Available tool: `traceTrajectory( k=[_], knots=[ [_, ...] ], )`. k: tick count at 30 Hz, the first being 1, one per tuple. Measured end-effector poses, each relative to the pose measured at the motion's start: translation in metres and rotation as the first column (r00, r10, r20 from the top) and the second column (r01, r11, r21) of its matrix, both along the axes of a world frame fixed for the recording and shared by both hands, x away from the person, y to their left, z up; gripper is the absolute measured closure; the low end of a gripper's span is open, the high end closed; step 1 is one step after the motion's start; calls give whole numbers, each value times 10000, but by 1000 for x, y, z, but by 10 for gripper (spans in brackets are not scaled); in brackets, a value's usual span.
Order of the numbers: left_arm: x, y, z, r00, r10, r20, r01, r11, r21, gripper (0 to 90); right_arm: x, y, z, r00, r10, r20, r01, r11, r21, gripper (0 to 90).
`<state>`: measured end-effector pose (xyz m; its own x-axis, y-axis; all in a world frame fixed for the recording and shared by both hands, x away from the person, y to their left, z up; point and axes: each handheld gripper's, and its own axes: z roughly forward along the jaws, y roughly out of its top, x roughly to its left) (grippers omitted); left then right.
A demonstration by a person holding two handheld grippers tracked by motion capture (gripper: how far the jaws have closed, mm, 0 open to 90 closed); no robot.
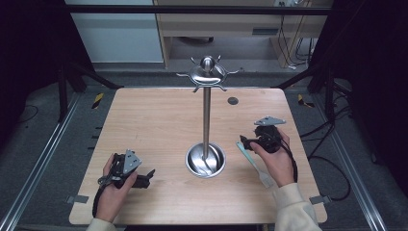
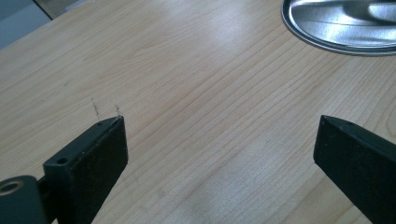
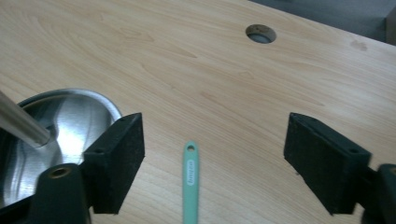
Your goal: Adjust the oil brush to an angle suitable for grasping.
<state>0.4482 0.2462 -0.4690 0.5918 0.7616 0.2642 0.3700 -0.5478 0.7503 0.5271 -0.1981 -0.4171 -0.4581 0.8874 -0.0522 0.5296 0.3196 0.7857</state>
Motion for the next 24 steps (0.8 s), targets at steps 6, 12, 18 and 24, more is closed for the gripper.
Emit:
traceTrajectory(
  k=[6,12,18,24],
  knots=[
    [0,-1,0,10000,4,19,-4,10000,-53,26,2,16,-5,9951,873,-473,-884,9959,-206,365],
    [0,2,0,9999,120,20,-120,9999,-52,26,16,33,-10,9889,918,-1167,-1011,9920,-763,472],
    [1,5,1,9995,213,213,-210,9997,-144,26,30,38,-22,9779,1090,-1786,-1304,9850,-1126,724],
    [0,3,1,9997,224,103,-222,9996,-161,26,29,41,-44,9678,1210,-2209,-1624,9702,-1797,863]
  ],
)
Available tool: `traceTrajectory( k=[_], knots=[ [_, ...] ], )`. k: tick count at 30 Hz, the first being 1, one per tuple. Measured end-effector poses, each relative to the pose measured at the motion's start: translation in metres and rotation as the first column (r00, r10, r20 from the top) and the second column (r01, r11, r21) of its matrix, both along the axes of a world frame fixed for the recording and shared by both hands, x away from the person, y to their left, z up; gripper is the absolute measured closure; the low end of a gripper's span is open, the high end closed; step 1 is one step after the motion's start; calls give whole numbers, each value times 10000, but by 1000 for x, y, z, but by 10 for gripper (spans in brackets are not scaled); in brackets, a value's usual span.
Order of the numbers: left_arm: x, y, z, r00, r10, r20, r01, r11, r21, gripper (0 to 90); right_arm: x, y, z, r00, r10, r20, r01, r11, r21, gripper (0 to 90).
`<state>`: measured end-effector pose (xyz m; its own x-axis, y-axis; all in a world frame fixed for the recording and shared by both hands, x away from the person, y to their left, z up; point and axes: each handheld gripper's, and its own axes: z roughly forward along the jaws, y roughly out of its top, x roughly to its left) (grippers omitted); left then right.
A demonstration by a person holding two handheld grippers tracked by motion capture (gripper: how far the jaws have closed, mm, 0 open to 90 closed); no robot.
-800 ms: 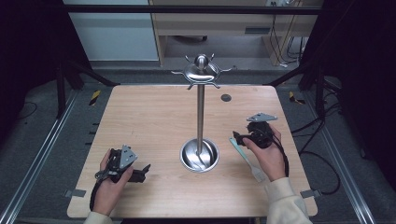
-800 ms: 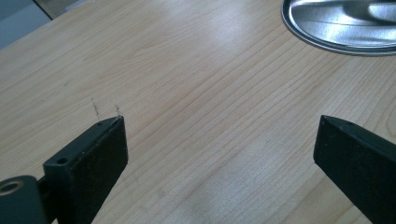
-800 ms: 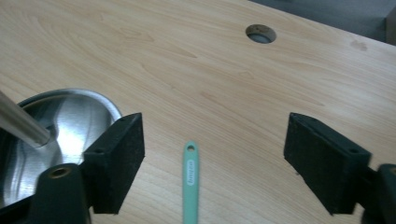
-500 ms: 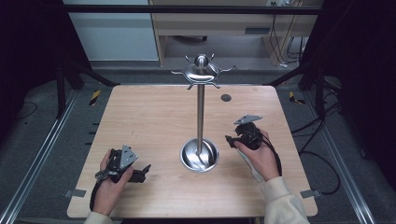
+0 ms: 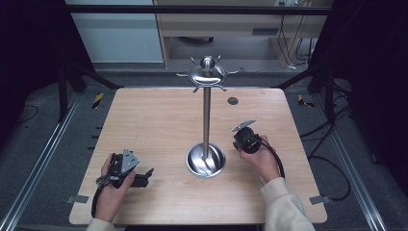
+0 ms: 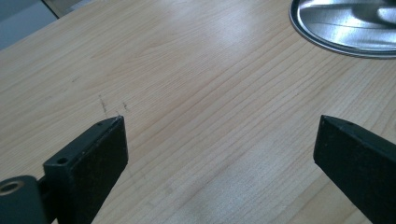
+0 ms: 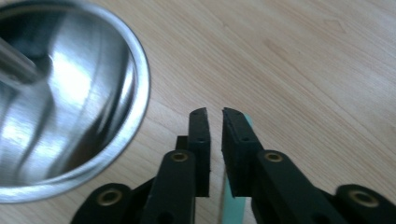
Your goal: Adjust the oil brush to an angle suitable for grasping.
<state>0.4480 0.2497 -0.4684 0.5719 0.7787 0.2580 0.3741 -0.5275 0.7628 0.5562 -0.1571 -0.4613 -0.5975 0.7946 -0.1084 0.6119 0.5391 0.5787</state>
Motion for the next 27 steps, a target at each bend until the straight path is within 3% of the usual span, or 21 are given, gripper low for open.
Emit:
traceTrajectory(
  k=[3,10,21,25,26,27],
  knots=[
    [0,-1,0,10000,-28,-16,28,10000,-20,26,1,-2,-1,10000,-43,-64,45,9997,220,900],
    [0,-2,-1,10000,-89,-39,89,10000,22,26,3,-5,-10,9992,-199,-358,190,9995,-244,900],
    [0,-3,-1,9999,-134,-107,135,9999,97,26,6,-6,-15,9975,-420,-567,402,9987,-326,900],
    [0,-3,-1,9998,-177,-126,179,9997,158,26,5,-5,-14,9959,-664,-621,630,9965,-555,900],
    [0,-3,-1,9997,-187,-130,189,9997,170,26,5,-5,-14,9959,-445,-788,425,9987,-265,900],
    [0,-3,-1,9997,-186,-132,189,9997,176,26,5,-5,-15,9960,-480,-755,451,9982,-406,900]
  ],
)
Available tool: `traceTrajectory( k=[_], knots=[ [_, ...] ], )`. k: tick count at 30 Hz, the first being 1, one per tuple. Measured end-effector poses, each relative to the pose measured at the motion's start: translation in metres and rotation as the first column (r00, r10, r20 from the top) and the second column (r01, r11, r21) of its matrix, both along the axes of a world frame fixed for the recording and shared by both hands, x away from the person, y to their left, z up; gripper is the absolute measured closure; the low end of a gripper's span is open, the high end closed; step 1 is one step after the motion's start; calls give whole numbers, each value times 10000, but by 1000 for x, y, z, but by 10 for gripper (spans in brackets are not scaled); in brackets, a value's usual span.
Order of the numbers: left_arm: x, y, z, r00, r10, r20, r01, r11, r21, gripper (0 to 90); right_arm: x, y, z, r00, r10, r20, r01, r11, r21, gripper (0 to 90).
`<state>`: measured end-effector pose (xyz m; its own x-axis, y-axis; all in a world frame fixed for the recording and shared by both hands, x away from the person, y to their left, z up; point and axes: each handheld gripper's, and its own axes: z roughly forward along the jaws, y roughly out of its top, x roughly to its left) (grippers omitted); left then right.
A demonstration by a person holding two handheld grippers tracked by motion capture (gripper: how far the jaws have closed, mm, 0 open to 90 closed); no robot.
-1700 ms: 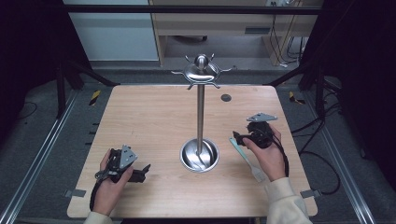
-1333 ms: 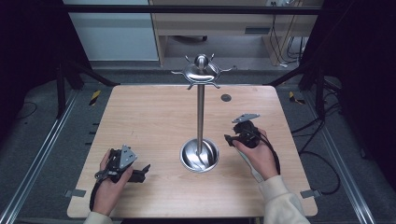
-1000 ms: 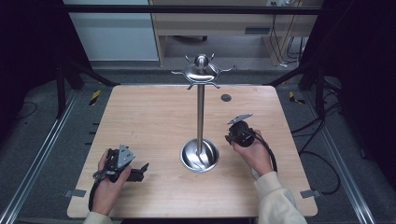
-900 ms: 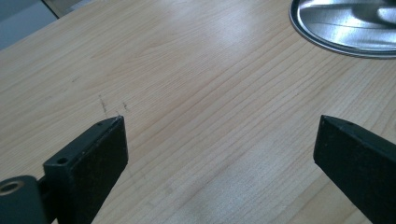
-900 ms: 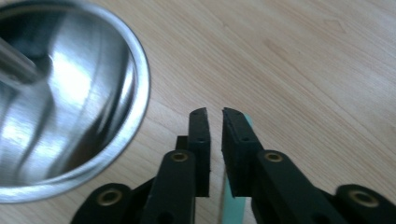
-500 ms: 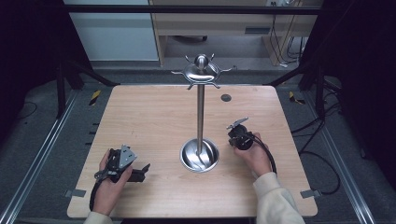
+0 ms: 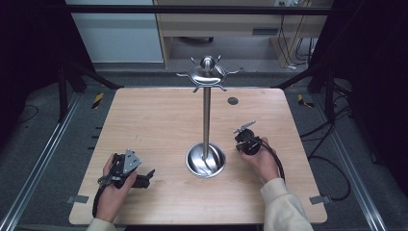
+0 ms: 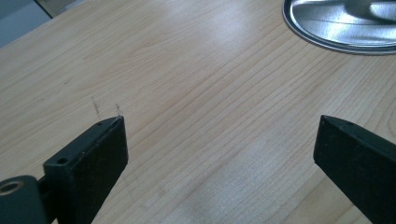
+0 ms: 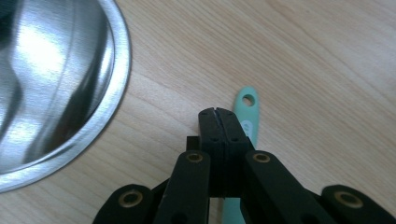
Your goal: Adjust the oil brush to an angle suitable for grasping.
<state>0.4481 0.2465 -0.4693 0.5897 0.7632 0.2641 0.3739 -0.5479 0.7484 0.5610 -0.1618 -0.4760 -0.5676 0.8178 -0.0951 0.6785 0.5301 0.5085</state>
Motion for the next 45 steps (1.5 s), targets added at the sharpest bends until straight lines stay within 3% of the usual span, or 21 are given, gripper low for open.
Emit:
traceTrajectory(
  k=[4,12,19,23,26,27,31,37,42,45],
  knots=[
    [0,0,0,10000,9,35,-9,10000,-20,26,2,-2,0,9997,-251,34,252,9993,-274,900],
    [0,-1,-1,10000,-28,35,28,10000,-50,26,5,-11,0,9961,-879,24,880,9958,-237,900],
    [0,-1,0,10000,-11,27,11,10000,-28,26,-5,-18,12,9934,-1150,48,1148,9930,292,853],
    [-1,-1,0,10000,-2,47,2,10000,-40,26,-17,-26,25,9923,-1232,95,1225,9909,555,779],
    [-2,0,1,9999,62,147,-61,9999,-91,26,-27,-33,33,9900,-1406,64,1398,9875,732,646],
    [-2,0,1,9999,62,147,-61,9999,-91,26,-27,-33,33,9900,-1406,64,1398,9875,732,646],
    [-2,1,2,9998,114,152,-112,9998,-156,26,-36,-38,39,9875,-1573,118,1560,9847,778,458],
    [-1,3,2,9993,317,201,-313,9993,-218,26,-41,-42,40,9885,-1512,0,1506,9844,909,397],
    [-2,5,3,9992,311,238,-308,9994,-162,26,-45,-45,39,9853,-1709,55,1698,9818,848,263],
    [-1,4,3,9993,307,215,-302,9993,-223,26,-46,-46,39,9861,-1660,69,1645,9816,969,235]
  ],
)
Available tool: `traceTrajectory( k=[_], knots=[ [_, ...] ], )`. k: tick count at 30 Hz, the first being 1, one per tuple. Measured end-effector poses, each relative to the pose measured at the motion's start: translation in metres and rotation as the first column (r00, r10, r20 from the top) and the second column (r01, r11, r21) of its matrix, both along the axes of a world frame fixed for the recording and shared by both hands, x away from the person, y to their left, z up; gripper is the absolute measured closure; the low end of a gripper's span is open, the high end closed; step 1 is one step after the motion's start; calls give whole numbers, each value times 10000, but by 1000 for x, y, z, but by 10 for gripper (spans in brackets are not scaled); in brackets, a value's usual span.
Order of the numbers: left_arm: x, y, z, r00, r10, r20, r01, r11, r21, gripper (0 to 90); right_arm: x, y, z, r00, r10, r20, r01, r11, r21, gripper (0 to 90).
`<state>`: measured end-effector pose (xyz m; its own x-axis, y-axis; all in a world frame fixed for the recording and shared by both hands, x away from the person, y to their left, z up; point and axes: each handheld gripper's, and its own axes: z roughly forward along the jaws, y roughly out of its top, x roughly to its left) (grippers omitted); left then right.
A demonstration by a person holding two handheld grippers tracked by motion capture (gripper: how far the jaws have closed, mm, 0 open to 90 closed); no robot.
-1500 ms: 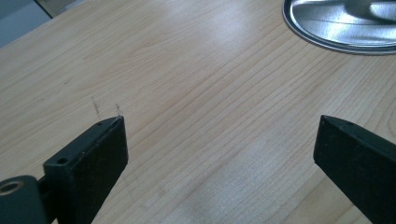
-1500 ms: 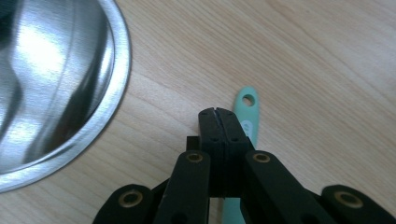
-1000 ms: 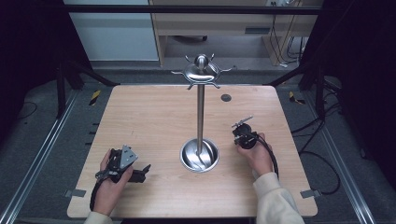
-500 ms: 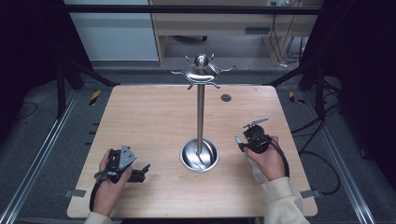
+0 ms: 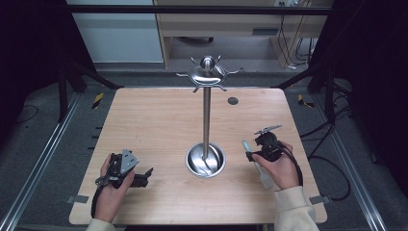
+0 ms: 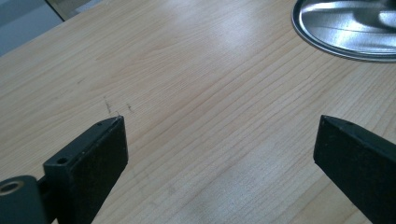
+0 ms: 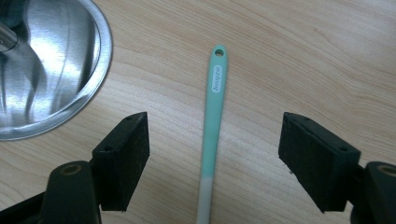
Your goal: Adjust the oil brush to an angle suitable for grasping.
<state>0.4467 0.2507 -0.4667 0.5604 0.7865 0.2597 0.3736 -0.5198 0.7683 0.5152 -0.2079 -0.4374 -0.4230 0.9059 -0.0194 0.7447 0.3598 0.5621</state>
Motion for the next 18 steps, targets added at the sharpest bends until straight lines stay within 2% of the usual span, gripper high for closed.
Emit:
traceTrajectory(
  k=[1,4,8,13,18],
  knots=[
    [0,0,0,10000,-6,5,6,10000,0,26,-1,-1,0,9998,92,-147,-91,9999,118,272],
    [0,0,0,10000,-8,-6,8,10000,2,26,-1,0,-1,9997,69,-242,-71,9999,-111,294],
    [0,0,0,10000,-23,2,23,10000,13,26,-2,2,-7,9983,21,-587,-48,9989,-464,410],
    [0,-1,0,10000,-53,-25,53,10000,35,26,-1,3,-17,9924,-98,-1230,17,9979,-653,545],
    [0,-1,0,10000,-83,-53,83,9999,130,26,0,4,-21,9889,-139,-1481,26,9971,-761,607]
  ],
)
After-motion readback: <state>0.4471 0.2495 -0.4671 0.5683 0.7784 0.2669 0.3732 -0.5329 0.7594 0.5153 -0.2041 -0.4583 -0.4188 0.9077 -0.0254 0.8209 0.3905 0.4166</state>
